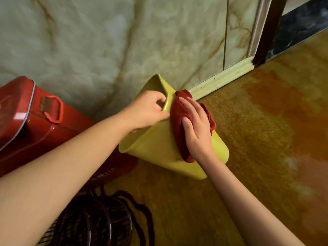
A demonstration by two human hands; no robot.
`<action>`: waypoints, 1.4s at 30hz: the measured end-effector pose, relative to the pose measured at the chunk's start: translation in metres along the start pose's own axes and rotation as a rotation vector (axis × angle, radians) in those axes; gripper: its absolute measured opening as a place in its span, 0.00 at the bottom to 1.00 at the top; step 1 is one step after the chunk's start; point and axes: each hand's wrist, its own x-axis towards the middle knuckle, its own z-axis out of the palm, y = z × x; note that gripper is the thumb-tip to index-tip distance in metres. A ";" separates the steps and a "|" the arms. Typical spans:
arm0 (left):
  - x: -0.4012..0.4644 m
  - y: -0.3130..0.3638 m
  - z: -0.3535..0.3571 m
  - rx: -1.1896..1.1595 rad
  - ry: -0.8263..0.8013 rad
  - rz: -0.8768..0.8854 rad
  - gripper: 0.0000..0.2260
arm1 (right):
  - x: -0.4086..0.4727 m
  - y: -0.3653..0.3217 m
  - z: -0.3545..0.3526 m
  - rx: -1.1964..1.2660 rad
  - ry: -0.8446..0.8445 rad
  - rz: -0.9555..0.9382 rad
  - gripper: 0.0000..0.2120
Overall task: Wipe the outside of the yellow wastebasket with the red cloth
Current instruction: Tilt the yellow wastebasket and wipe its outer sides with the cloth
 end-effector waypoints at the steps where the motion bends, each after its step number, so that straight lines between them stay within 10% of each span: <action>1: 0.010 0.010 -0.004 -0.045 -0.035 0.028 0.09 | 0.008 0.003 -0.006 -0.006 0.063 -0.003 0.22; 3: 0.016 0.012 -0.007 0.043 -0.149 0.067 0.17 | 0.026 0.011 -0.018 0.016 0.143 0.045 0.23; 5: 0.002 -0.002 -0.005 0.222 -0.159 0.119 0.06 | 0.038 0.020 -0.024 0.034 0.172 0.097 0.23; 10: -0.010 -0.021 -0.007 0.266 0.098 0.139 0.17 | 0.041 0.009 -0.013 0.002 0.207 0.135 0.24; 24: 0.004 -0.075 -0.043 -0.127 0.010 -0.130 0.09 | -0.025 0.020 0.046 -0.514 -0.020 -0.066 0.30; 32: 0.000 -0.060 -0.039 -0.176 0.077 -0.127 0.08 | -0.073 0.054 0.021 -0.213 0.283 0.605 0.27; 42: 0.008 -0.049 -0.025 -0.206 0.018 -0.034 0.13 | -0.023 -0.027 0.067 -0.367 0.144 0.044 0.26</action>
